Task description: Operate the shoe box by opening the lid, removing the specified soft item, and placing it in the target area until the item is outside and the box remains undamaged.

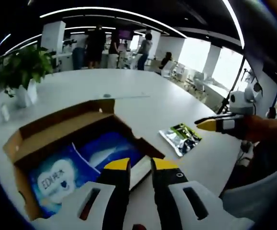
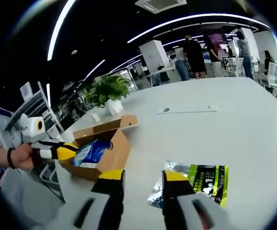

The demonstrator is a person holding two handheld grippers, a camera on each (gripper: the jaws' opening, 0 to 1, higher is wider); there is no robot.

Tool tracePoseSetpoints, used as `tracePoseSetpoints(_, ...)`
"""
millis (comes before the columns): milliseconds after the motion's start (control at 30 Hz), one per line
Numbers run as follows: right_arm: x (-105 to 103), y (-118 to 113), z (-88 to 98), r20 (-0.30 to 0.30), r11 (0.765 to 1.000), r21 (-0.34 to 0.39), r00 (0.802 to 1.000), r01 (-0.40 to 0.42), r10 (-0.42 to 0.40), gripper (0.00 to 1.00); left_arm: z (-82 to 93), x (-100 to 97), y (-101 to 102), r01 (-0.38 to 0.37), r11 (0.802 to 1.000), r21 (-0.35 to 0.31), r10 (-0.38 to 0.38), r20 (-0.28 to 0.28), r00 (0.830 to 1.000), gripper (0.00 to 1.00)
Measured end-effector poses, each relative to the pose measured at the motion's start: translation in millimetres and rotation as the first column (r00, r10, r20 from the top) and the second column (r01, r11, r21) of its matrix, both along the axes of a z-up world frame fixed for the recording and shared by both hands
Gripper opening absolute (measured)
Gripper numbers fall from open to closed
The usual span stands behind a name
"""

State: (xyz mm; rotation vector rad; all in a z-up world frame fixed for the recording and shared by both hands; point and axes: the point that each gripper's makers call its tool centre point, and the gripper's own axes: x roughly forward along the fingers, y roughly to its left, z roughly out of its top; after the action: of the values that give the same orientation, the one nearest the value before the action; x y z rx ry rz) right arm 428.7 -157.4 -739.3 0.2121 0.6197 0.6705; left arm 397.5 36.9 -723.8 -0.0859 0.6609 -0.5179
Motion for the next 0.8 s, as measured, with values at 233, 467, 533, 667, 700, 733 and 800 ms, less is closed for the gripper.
tracePoseSetpoints(233,-6.9,15.2,6.9,0.004,0.999,0.013,0.999,-0.038,0.038,0.32,3.4,-7.0,18.9,-0.029,1.000,0.012,0.029,0.006,1.000,0.17)
tracePoseSetpoints(467,-14.9,30.3,20.8,0.029,0.998,0.023,0.998,-0.050,0.050,0.33,6.6,-9.6,32.4,-0.045,0.999,0.012,0.045,0.016,0.999,0.18)
tracePoseSetpoints(533,-15.0,32.8,22.9,0.034,0.998,0.030,0.998,-0.048,0.047,0.33,8.4,-9.4,38.2,-0.059,0.998,0.005,0.059,0.022,0.998,0.18)
tracePoseSetpoints(667,-17.6,39.4,26.8,0.042,0.998,0.037,0.998,-0.049,0.048,0.34,10.5,-11.4,47.2,-0.064,0.998,0.002,0.064,0.024,0.998,0.19)
tracePoseSetpoints(700,-17.8,40.4,26.9,0.042,0.998,0.037,0.998,-0.050,0.049,0.34,10.5,-12.2,50.0,-0.063,0.998,0.006,0.063,0.025,0.998,0.19)
tracePoseSetpoints(733,-18.0,41.8,26.9,0.044,0.998,0.037,0.998,-0.051,0.050,0.34,10.4,-12.6,52.3,-0.064,0.998,0.008,0.063,0.024,0.998,0.19)
tracePoseSetpoints(800,-19.2,43.8,27.7,0.044,0.998,0.040,0.998,-0.051,0.049,0.34,10.4,-13.1,60.0,-0.075,0.997,0.003,0.075,0.023,0.997,0.19)
